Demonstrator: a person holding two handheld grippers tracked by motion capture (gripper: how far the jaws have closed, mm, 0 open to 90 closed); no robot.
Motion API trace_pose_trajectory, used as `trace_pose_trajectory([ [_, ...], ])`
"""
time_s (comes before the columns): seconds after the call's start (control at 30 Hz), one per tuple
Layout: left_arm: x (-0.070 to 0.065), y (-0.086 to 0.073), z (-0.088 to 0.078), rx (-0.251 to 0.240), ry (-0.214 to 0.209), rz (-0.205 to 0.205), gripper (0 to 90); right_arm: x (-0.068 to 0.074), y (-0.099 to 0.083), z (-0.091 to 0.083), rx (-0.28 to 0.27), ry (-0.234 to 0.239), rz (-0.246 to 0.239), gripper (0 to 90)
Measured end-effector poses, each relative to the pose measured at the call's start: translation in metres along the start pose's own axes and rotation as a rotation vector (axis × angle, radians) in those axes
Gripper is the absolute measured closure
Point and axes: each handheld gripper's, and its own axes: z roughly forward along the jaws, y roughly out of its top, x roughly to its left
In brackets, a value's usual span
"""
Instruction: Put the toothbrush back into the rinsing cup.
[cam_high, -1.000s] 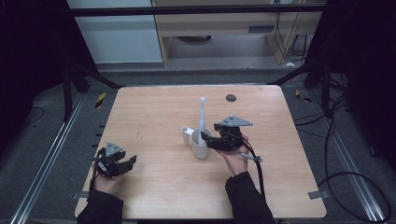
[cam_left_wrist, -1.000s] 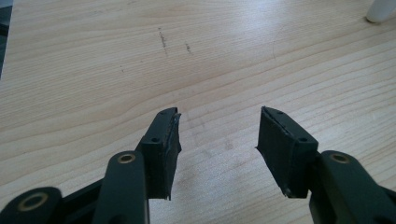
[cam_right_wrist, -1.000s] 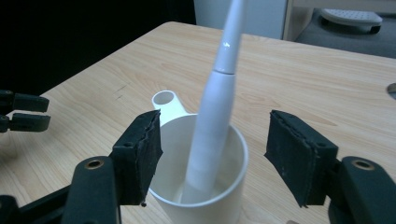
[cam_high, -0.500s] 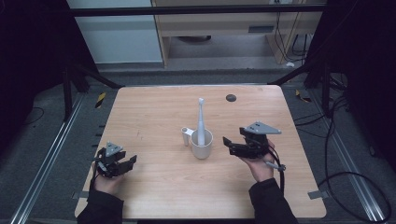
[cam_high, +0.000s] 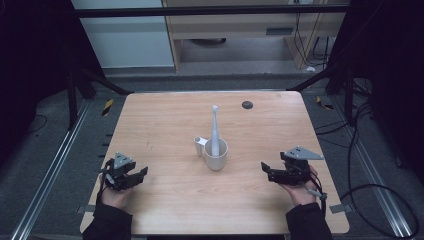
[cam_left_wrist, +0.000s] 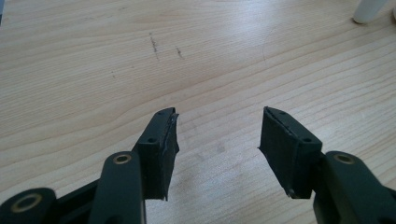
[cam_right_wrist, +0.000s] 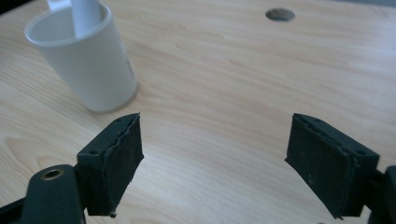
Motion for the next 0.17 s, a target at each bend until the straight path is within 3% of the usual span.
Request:
trace_pose_trajectory([
  [0.17, 0.001, -0.001, 0.000, -0.001, 0.002, -0.001, 43.8, -0.011, -0.016, -0.003, 0.052, -0.032, 0.009, 16.5],
])
